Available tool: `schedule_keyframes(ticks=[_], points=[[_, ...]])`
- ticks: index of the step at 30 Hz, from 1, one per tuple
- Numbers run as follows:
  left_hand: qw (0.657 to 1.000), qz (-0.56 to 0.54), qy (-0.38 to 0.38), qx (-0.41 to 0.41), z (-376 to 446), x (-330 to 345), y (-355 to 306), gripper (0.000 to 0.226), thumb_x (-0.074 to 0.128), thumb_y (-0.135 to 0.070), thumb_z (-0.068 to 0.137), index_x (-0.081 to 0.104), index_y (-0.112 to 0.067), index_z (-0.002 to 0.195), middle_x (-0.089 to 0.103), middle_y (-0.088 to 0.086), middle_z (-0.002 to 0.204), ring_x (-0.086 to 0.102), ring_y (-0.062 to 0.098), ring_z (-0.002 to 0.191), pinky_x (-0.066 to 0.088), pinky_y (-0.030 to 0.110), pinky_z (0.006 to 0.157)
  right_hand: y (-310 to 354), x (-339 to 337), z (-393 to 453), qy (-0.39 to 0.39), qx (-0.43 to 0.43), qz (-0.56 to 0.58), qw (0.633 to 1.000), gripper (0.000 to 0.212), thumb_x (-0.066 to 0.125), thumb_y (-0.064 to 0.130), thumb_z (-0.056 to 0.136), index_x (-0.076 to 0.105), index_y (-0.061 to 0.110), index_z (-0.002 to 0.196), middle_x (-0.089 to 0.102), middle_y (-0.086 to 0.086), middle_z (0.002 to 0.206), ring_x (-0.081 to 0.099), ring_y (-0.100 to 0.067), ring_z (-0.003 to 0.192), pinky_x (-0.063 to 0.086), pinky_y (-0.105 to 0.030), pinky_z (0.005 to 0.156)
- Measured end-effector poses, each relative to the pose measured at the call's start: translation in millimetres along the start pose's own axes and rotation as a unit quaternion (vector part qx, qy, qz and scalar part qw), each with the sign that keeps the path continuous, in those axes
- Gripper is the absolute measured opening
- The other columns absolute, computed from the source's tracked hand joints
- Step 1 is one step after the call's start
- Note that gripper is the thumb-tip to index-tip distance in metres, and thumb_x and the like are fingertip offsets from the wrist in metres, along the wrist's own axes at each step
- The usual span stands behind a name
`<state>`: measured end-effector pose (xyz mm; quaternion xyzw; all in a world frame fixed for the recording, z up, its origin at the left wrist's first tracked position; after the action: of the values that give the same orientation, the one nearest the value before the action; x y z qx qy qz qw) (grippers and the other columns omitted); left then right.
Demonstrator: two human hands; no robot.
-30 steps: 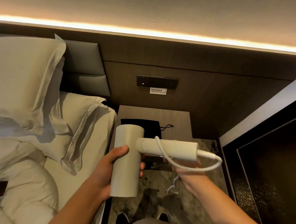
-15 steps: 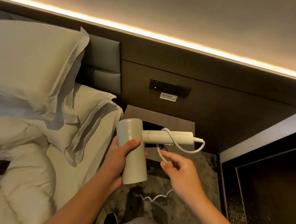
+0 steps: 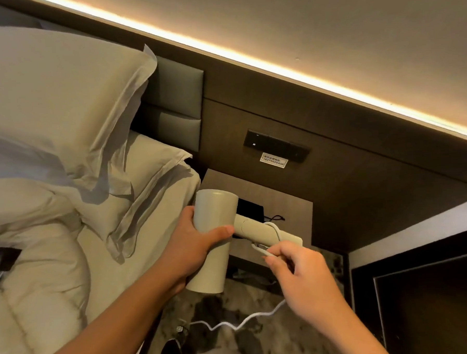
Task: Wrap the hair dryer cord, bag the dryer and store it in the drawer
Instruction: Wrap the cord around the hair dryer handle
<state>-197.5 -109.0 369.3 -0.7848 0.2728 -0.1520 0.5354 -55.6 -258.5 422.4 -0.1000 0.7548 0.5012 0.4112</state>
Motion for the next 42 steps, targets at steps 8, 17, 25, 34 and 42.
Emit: schedule_keyframes(ticks=[8, 17, 25, 34, 42], points=[[0.993, 0.035, 0.112, 0.024, -17.3, -19.4, -41.4, 0.081, 0.076, -0.064, 0.048, 0.043, -0.045, 0.12, 0.063, 0.005, 0.111, 0.072, 0.023, 0.091, 0.061, 0.037, 0.069, 38.2, -63.4, 0.3, -0.071, -0.178, -0.138, 0.972, 0.018, 0.067, 0.04, 0.082, 0.076, 0.027, 0.09, 0.07, 0.018, 0.081, 0.065, 0.004, 0.076, 0.055, -0.013, 0.067], [0.964, -0.082, 0.251, -0.043, -14.8, -23.6, -49.9, 0.087, 0.083, -0.043, 0.054, 0.048, -0.032, 0.133, 0.07, 0.018, 0.104, 0.075, 0.033, 0.081, 0.06, 0.04, 0.069, 53.2, -94.9, 10.5, -0.109, -0.258, -0.109, 0.954, 0.029, 0.076, 0.043, 0.073, 0.078, 0.016, 0.085, 0.067, 0.008, 0.072, 0.061, -0.011, 0.063, 0.049, -0.026, 0.054], [0.891, -0.207, 0.391, -0.102, -13.2, -25.8, -44.4, 0.082, 0.095, -0.038, 0.057, 0.055, -0.029, 0.129, 0.073, 0.016, 0.092, 0.072, 0.031, 0.079, 0.061, 0.041, 0.065, 41.3, -81.2, 9.9, -0.069, -0.179, 0.081, 0.978, 0.015, 0.071, 0.037, 0.074, 0.079, 0.029, 0.083, 0.075, 0.016, 0.08, 0.071, -0.008, 0.079, 0.053, -0.012, 0.067], [0.838, -0.301, 0.439, -0.123, -14.8, -8.4, -37.1, 0.081, 0.09, -0.031, 0.068, 0.048, -0.014, 0.134, 0.071, 0.016, 0.093, 0.071, 0.029, 0.081, 0.062, 0.039, 0.07, 26.3, -64.9, 4.1, -0.043, -0.087, 0.195, 0.976, 0.02, 0.065, 0.046, 0.072, 0.079, 0.039, 0.085, 0.078, 0.01, 0.087, 0.071, -0.008, 0.084, 0.056, -0.015, 0.067], [0.864, -0.312, 0.385, -0.083, -19.9, 7.5, -30.3, 0.087, 0.091, -0.033, 0.064, 0.048, -0.012, 0.137, 0.07, 0.017, 0.09, 0.069, 0.028, 0.076, 0.06, 0.039, 0.066, -1.8, -39.7, -12.7, -0.029, -0.064, 0.335, 0.939, 0.039, 0.094, 0.052, 0.044, 0.082, 0.036, 0.077, 0.08, 0.012, 0.086, 0.075, -0.007, 0.084, 0.061, -0.026, 0.072]])
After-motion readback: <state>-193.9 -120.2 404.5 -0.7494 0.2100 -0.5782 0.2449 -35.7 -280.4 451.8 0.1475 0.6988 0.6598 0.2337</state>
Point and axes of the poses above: each hand's wrist, its own z-axis towards the middle knuckle, its own x-axis out of the palm, y = z × x, the point moved 1 cm from there along z, towards the middle knuckle
